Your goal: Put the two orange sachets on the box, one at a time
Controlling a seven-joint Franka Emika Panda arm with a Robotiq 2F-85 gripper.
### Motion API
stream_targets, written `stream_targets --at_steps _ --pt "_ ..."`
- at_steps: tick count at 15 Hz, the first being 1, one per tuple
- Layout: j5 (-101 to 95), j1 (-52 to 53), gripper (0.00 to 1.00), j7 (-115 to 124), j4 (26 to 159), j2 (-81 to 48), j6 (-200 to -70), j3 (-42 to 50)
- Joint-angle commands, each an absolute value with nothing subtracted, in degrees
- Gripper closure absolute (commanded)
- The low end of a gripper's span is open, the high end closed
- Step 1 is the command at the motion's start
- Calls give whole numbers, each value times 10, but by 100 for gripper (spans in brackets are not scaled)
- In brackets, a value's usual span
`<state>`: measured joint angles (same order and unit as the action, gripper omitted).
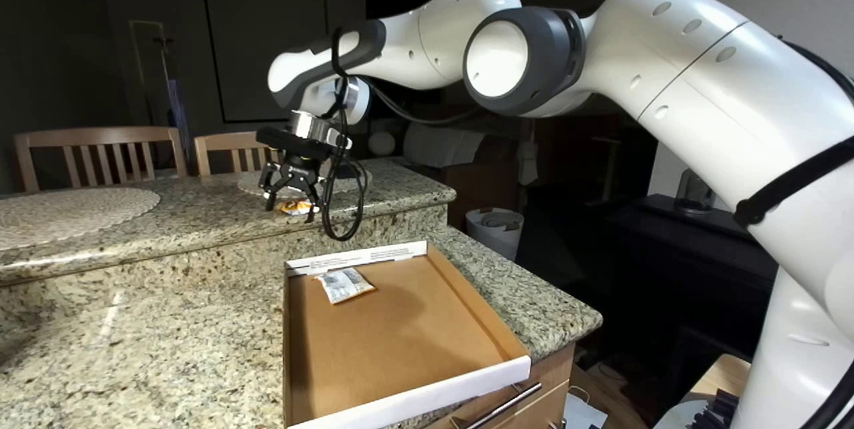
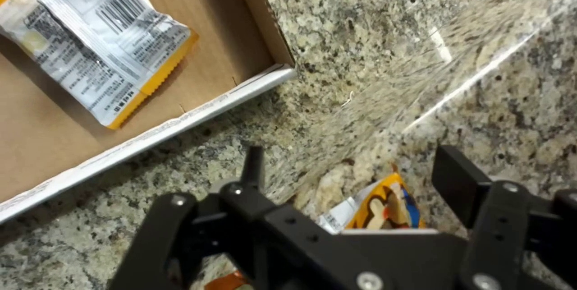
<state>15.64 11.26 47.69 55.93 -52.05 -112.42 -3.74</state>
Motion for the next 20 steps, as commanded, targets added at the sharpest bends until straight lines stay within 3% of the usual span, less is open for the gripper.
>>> stream_targets --at_steps 1,10,14,20 --pt "156 109 35 509 529 -538 -1110 -33" --pt "156 112 91 526 513 -545 -1106 -25" --pt "156 111 98 529 505 -548 -1098 -23" --pt "162 109 93 519 520 -528 -1105 -28"
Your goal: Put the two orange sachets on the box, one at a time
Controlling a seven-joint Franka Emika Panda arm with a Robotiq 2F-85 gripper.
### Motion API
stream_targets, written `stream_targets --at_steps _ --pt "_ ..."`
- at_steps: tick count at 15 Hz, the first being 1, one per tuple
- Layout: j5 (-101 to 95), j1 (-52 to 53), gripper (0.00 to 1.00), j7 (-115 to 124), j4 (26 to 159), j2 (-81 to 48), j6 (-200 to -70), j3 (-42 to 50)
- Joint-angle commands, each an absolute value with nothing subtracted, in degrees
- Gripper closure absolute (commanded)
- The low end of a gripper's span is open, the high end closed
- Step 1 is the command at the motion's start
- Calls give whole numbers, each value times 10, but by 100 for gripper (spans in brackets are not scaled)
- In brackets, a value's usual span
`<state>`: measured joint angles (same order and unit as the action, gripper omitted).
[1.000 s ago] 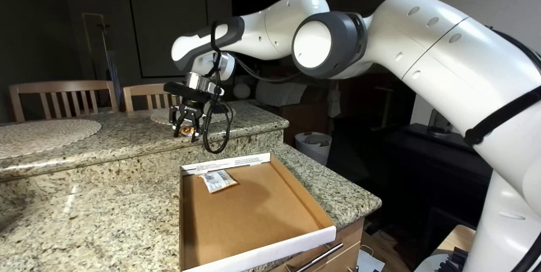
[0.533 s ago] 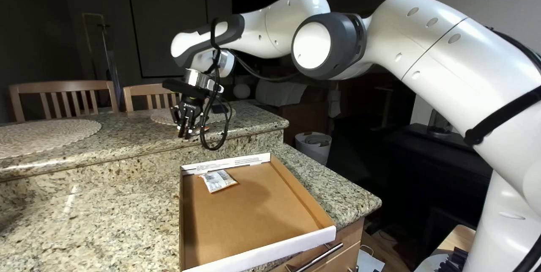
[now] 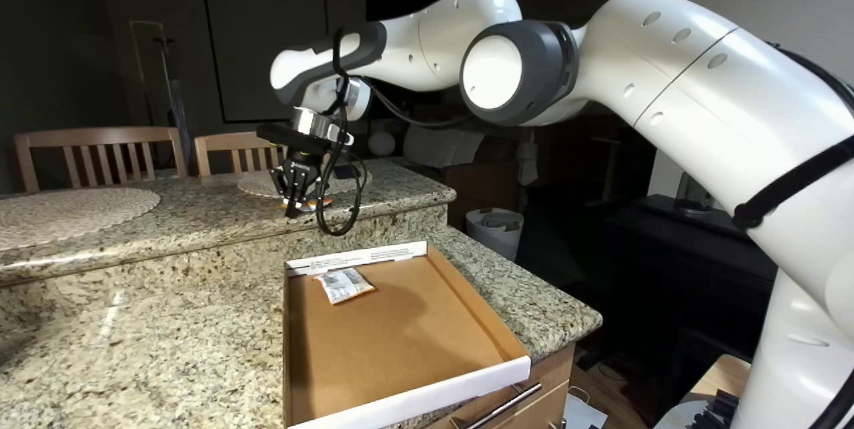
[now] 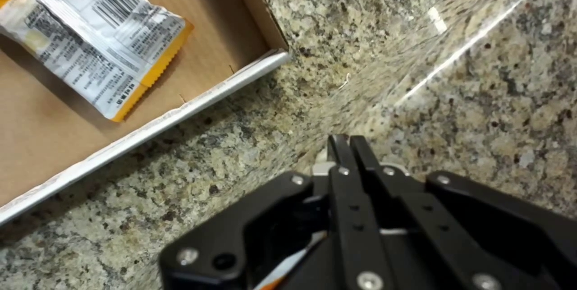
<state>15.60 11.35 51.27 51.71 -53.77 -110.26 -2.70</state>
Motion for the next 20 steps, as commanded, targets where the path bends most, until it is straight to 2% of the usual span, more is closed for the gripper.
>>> stream_targets --at_steps 1,7,11,12,13,16,20 --pt "168 107 93 511 537 -511 -1115 -33" --pt "197 102 92 491 642 -410 -1235 -45" --pt "227 96 95 507 705 -371 -1308 -43" --pt "236 97 75 516 712 -372 -1340 -39" --pt "242 97 67 522 716 -376 -1370 -35" --pt "220 107 49 564 707 -408 -1485 -20" --pt "179 122 23 583 696 -442 -1495 4"
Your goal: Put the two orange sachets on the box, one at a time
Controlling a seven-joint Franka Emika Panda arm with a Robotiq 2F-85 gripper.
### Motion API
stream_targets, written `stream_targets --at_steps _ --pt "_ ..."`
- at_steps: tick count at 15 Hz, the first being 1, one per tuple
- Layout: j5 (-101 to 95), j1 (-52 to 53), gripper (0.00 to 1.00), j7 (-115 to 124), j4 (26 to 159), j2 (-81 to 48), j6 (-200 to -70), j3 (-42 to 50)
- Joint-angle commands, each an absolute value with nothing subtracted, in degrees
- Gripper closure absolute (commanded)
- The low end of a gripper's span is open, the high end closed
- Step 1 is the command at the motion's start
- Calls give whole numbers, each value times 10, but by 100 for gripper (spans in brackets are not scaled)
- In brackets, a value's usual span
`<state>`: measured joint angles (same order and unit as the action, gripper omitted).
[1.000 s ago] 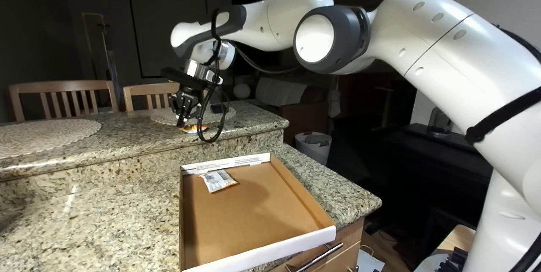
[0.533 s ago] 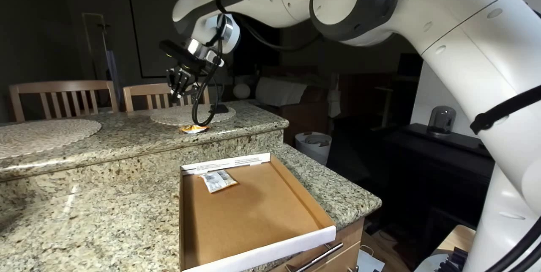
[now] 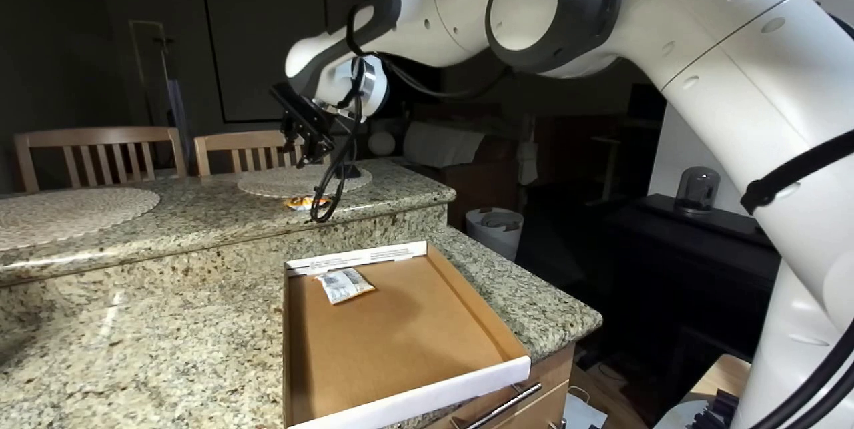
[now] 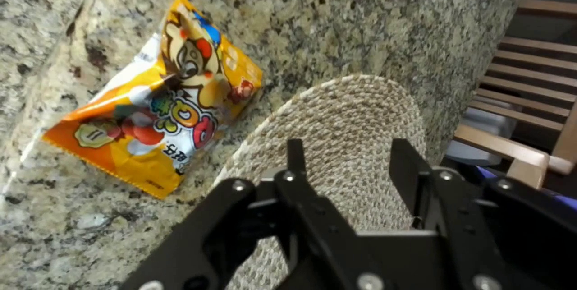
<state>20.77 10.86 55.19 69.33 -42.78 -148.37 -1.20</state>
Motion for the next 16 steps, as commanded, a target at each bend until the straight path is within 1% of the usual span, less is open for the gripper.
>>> stream_targets --at_steps 1,3,4,5,8,10,16 --pt "169 125 17 587 693 -450 -1489 8" --pt "157 127 5 596 684 -469 -1487 14" --pt "158 126 1 596 683 -478 -1495 11" --pt "161 125 0 598 684 -483 -1505 9" --pt "167 126 0 604 686 -495 -1537 7" --pt "168 123 0 602 698 -486 -1534 4" --pt "192 112 0 580 810 -416 -1496 -36"
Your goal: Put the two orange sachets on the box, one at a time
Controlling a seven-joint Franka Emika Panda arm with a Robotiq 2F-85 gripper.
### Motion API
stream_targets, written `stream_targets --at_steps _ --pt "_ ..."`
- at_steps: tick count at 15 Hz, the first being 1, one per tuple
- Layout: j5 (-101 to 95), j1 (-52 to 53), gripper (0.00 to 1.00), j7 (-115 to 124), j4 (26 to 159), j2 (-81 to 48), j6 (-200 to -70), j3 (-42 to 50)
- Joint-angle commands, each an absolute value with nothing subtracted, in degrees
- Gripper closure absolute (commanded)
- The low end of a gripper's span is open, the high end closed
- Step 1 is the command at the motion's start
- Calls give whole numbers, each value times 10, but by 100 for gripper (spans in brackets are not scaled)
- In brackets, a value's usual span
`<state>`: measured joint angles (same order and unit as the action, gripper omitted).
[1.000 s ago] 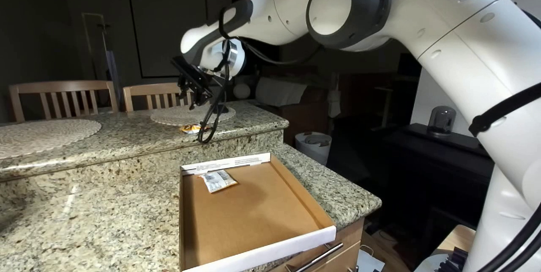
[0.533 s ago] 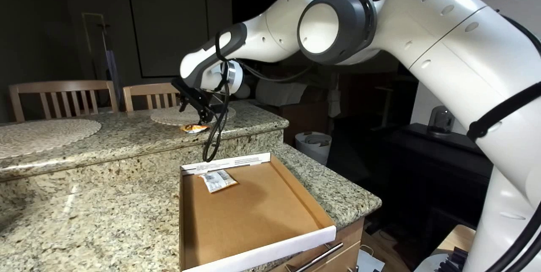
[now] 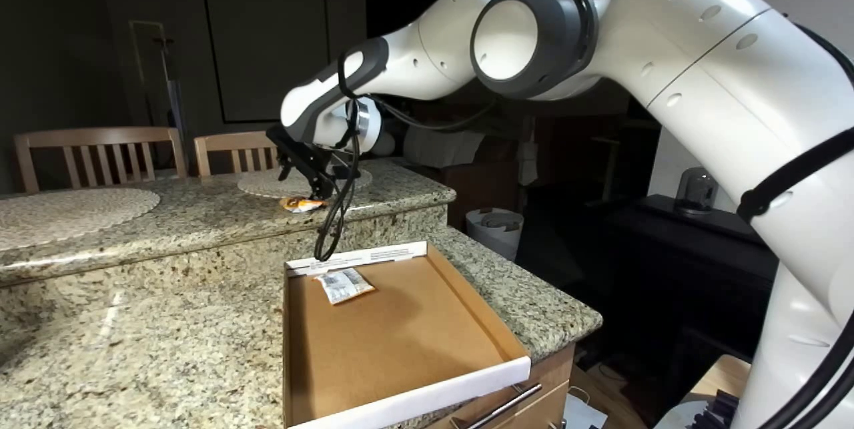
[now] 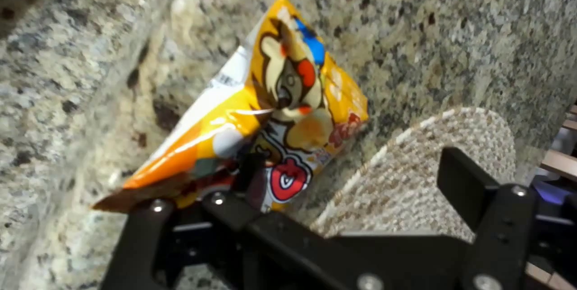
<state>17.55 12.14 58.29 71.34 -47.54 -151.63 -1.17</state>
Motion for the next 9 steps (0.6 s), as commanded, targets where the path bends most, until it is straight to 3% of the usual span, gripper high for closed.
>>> stream_targets --at_steps 1,9 --pt "198 112 0 584 842 -399 -1490 -40" --pt "165 155 0 778 1044 -279 -1519 45"
